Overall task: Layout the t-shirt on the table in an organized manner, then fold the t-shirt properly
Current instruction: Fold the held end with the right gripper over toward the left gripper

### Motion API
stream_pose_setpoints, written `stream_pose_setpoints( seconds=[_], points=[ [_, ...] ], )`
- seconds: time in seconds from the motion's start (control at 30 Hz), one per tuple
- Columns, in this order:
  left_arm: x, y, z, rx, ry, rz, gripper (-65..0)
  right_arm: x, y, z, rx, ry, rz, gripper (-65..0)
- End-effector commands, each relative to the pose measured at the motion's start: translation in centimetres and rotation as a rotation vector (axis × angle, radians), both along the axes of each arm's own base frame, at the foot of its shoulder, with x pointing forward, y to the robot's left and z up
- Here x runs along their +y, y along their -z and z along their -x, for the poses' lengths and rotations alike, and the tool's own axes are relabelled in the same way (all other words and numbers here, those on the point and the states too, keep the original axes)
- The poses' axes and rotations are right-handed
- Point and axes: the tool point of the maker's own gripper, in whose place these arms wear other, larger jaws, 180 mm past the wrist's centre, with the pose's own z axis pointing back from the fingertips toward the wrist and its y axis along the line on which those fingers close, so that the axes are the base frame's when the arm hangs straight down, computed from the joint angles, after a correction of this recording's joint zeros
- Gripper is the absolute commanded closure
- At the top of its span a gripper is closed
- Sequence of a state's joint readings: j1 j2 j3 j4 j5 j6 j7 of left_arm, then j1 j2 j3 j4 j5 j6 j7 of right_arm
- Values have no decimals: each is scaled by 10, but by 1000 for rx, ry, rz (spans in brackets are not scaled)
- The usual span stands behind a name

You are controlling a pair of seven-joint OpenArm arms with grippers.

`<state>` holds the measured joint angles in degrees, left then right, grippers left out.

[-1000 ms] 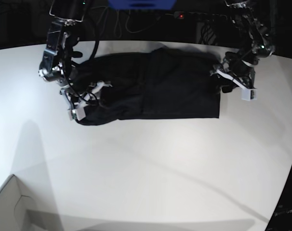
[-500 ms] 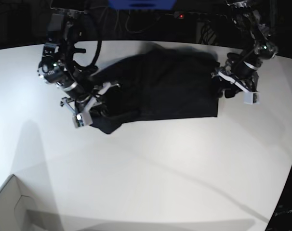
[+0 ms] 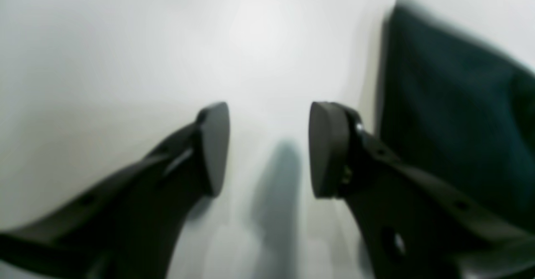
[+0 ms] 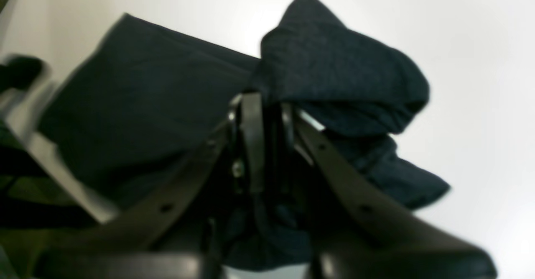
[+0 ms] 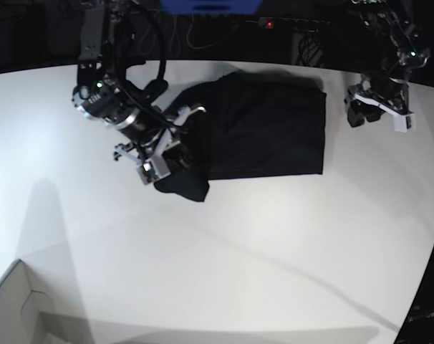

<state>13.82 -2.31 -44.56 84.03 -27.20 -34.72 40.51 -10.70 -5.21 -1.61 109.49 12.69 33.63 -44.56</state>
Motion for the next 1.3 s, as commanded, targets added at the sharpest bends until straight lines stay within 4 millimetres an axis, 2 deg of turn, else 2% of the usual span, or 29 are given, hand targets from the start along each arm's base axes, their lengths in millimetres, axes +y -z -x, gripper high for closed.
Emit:
stream_pose_setpoints(
  seconds=[0.0,0.1,0.3,0.37,0.47,0.6,0.87,1.07,1.17,1.27],
  points=[
    [-1,-4,-9,-10,21,-11,-297,9,-21,-3,-69,-26,-40,0],
    [-12,0,-13,-5,43,7,-297,30,-31,3,-91,-81,-53,0],
    [-46,2,-22,-6,144,26,-297,59,-36,11,-73,-113,-84,0],
    [-53,3,-22,2,166,31,-297,66,-36,13,-83,-131,-59,0],
    [-61,7,-19,13,188,39,-297,88,-46,9,-142,-177,-4,0],
    [-74,15,-6,49,231,46,-297,124,-51,10,-191,-255,58,0],
    [-84,28,19,104,257,58,-297,156,-27,4,-175,-361,109,0],
    [-83,20,21,90,265,38,-297,184,-5,18,-156,-464,116,0],
    [-83,19,20,85,262,38,-297,196,-2,29,-159,-506,105,-45],
    [-82,19,21,86,261,38,-297,198,-1,29,-161,-509,96,-118]
  ],
)
